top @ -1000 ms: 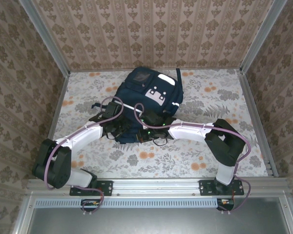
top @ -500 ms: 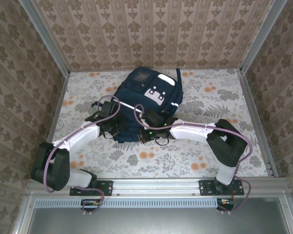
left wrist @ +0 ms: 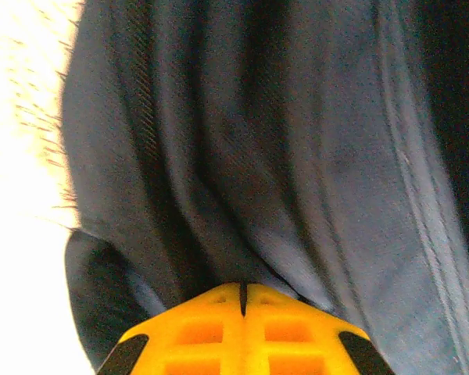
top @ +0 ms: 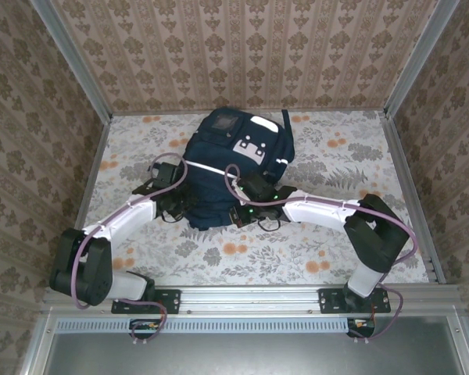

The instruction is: Pack the student bag

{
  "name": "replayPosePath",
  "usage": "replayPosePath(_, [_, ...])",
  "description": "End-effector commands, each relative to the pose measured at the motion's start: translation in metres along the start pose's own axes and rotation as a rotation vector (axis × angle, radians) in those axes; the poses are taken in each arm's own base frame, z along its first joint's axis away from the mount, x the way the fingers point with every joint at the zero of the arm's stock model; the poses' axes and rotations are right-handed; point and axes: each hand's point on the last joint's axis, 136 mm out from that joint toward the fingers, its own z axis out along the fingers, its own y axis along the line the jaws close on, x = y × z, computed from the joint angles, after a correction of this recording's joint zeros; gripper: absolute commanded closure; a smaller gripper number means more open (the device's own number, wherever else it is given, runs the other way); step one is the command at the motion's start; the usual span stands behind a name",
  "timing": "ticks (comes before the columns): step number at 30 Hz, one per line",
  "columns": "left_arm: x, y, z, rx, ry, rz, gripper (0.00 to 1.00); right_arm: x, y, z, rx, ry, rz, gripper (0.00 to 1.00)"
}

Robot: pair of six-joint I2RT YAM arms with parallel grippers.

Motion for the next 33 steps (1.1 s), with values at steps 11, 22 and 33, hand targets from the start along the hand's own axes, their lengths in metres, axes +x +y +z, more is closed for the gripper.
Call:
replayPosePath(11, [0.003, 0.018, -0.039, -0.021, -0.006, -0.057, 0.48, -0.043, 0.088, -0.002, -0.243, -0.008, -0.032, 1.0])
replayPosePath(22, [0.017, 0.021, -0.04, 0.052, 0.065, -0.247, 0.44, -0.045, 0.101, 0.027, -0.218, -0.062, -0.018, 1.0])
replayPosePath(33, [0.018, 0.022, -0.005, 0.047, 0.081, -0.291, 0.45, -0.029, 0.078, 0.041, -0.159, -0.141, -0.048, 1.0])
